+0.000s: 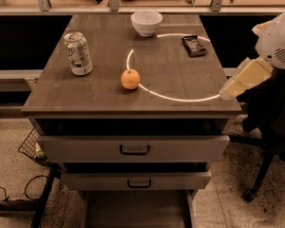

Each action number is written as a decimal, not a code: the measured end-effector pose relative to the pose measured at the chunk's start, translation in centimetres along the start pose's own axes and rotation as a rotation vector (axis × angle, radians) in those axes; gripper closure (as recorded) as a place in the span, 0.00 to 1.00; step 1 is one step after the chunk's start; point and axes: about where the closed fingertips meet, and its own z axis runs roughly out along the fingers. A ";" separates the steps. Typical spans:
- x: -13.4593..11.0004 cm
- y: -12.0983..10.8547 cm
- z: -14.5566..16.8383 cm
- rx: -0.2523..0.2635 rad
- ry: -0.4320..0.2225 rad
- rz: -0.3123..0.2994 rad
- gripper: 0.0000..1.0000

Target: Place rxbar chocolate into bottom drawer

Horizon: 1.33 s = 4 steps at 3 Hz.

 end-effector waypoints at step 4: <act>-3.0 -9.0 5.8 0.235 -0.388 0.306 0.00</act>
Offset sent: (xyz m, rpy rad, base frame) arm 0.1361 -0.0187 0.0123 0.4806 -0.3848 -0.2724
